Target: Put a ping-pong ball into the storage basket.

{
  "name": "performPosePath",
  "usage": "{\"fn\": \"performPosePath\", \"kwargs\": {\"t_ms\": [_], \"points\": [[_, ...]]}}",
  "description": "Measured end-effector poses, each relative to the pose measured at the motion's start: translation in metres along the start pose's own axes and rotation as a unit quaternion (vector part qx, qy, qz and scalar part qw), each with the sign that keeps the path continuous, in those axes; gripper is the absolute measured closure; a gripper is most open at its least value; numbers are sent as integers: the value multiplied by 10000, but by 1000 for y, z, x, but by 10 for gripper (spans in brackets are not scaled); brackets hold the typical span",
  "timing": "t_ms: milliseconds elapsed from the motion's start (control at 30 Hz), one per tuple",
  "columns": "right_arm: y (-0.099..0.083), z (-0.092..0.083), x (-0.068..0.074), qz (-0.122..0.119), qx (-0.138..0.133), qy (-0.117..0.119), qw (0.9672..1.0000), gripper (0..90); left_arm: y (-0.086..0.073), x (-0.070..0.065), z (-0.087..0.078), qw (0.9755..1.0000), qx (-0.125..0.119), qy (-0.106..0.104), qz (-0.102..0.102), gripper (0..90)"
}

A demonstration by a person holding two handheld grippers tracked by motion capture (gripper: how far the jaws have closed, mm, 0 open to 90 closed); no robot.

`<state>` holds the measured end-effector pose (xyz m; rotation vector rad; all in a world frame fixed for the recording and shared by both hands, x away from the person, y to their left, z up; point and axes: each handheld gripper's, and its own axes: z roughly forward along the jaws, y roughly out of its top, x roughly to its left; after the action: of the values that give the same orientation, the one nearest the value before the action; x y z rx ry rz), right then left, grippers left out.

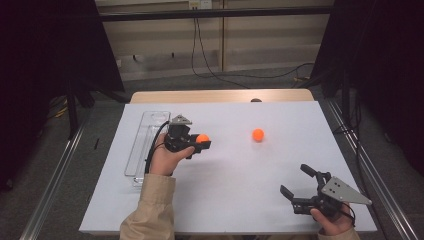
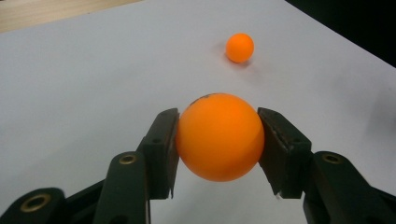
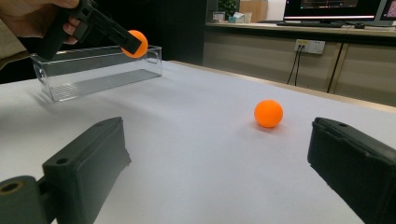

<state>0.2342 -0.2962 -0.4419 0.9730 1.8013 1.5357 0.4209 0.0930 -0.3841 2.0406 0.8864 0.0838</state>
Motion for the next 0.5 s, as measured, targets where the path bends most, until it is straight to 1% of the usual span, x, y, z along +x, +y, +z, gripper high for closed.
{"fn": "performPosePath", "kwargs": {"t_ms": [67,200,267,367,500], "points": [[0,0,0,0,0,1,10000,40,0,0,0,10000,17,-7,4,508],[0,0,0,0,1,2,10000,40,-1,3,-2,10000,32,61,15,508],[0,0,0,0,0,4,10000,40,-1,3,-3,10000,1,70,-29,509],[0,0,0,7,0,4,10000,40,-1,5,-5,9999,4,108,9,508],[0,0,0,4,-5,4,10000,40,-1,6,-6,9999,-1,149,-22,509]]}}
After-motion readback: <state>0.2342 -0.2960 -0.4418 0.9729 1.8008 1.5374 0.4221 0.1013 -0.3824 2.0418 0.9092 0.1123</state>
